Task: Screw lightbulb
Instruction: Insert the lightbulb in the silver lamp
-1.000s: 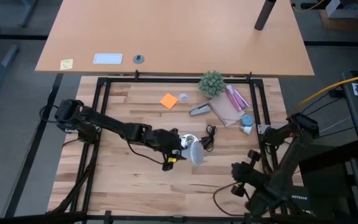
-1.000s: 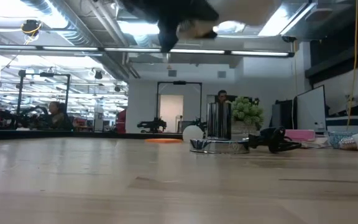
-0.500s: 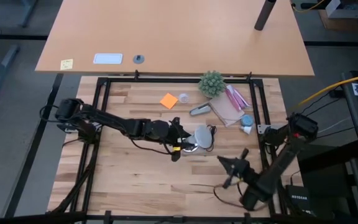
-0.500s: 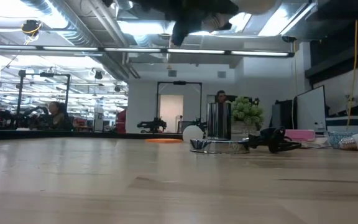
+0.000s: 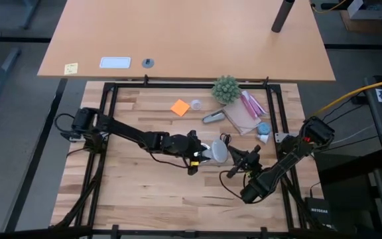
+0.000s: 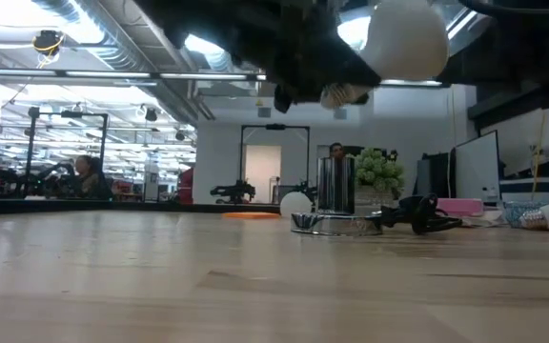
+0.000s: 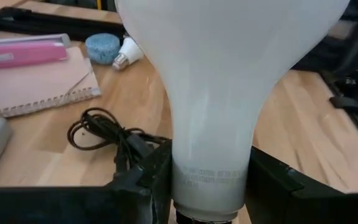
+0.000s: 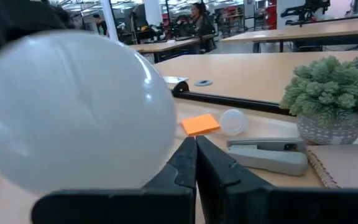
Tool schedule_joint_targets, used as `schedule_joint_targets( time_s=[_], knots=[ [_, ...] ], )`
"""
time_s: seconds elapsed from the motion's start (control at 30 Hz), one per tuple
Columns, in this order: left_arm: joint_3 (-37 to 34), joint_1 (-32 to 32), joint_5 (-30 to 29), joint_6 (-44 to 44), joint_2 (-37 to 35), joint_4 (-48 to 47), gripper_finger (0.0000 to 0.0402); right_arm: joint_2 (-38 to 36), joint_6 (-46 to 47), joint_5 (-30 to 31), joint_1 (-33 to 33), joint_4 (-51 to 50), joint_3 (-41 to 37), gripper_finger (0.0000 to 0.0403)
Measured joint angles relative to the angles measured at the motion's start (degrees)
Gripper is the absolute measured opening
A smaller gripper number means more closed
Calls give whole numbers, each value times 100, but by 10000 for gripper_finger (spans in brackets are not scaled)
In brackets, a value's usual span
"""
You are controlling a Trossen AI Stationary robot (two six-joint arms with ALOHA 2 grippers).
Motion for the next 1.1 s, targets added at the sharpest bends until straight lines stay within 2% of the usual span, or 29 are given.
schedule_joint_targets(
  time_s=[0.27,0.63,0.83,1.1],
  knots=[
    [0,114,-12,56,157,128,143,0,-2,175,-27,178,2,5],
    [0,112,9,-72,128,154,144,-413,-133,-160,187,-603,2,5],
    [0,113,7,-106,128,303,142,-535,-134,-884,201,-615,2,5],
    [2,96,9,-112,122,768,143,-535,-136,-763,199,-385,2,5]
  ],
)
